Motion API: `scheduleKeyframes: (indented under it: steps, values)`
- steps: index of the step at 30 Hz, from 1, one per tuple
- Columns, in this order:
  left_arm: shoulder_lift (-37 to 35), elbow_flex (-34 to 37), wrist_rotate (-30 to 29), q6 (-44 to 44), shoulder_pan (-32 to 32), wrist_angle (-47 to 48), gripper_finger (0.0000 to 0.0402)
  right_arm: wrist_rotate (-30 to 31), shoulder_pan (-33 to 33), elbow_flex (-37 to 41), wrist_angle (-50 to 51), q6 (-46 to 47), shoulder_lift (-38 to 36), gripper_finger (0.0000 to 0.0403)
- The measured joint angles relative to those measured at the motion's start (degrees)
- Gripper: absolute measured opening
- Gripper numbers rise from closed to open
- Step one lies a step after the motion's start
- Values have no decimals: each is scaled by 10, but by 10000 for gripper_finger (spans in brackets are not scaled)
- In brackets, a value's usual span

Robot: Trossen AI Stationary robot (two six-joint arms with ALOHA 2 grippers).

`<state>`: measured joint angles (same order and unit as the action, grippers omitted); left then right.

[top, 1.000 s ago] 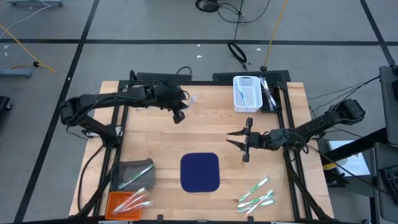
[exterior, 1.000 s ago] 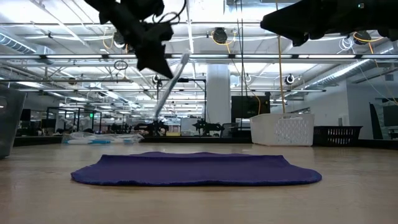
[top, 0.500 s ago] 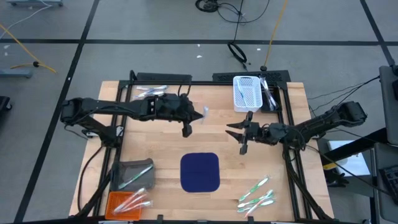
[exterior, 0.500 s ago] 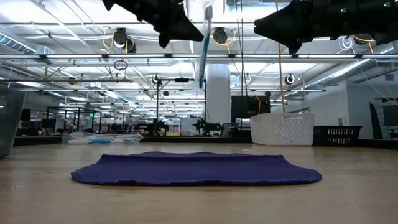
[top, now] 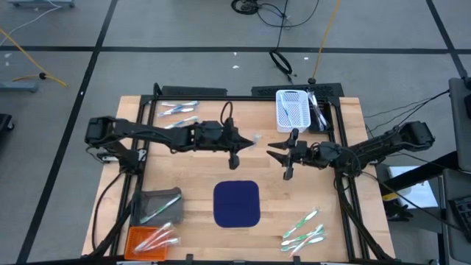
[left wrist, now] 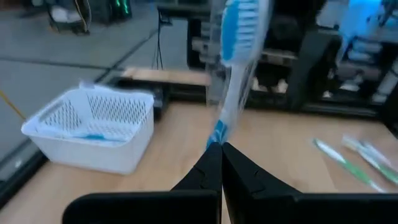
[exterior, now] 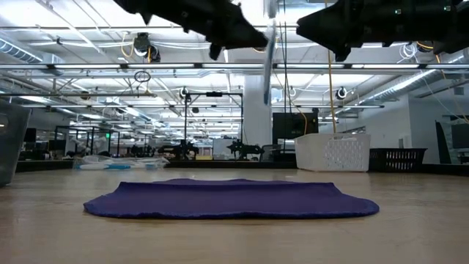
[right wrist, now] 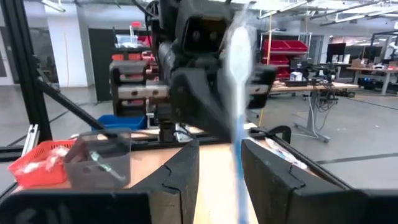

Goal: Pick & Place Toothbrushes
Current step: Put the blue toothbrush into the white bin

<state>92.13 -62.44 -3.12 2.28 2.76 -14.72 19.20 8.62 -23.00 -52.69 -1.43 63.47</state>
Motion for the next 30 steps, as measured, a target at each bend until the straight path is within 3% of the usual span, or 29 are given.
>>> scheduleKeyframes:
  steps: [8,24,30]
  values:
    - [34,0,0,9,-3,-67,0,0,-12,0,-23,4,35,110]
    - [47,0,0,17,-15,-72,0,0,-27,0,-129,-1,90,110]
    - [56,0,0,17,-22,-91,0,0,-28,-1,-126,6,96,102]
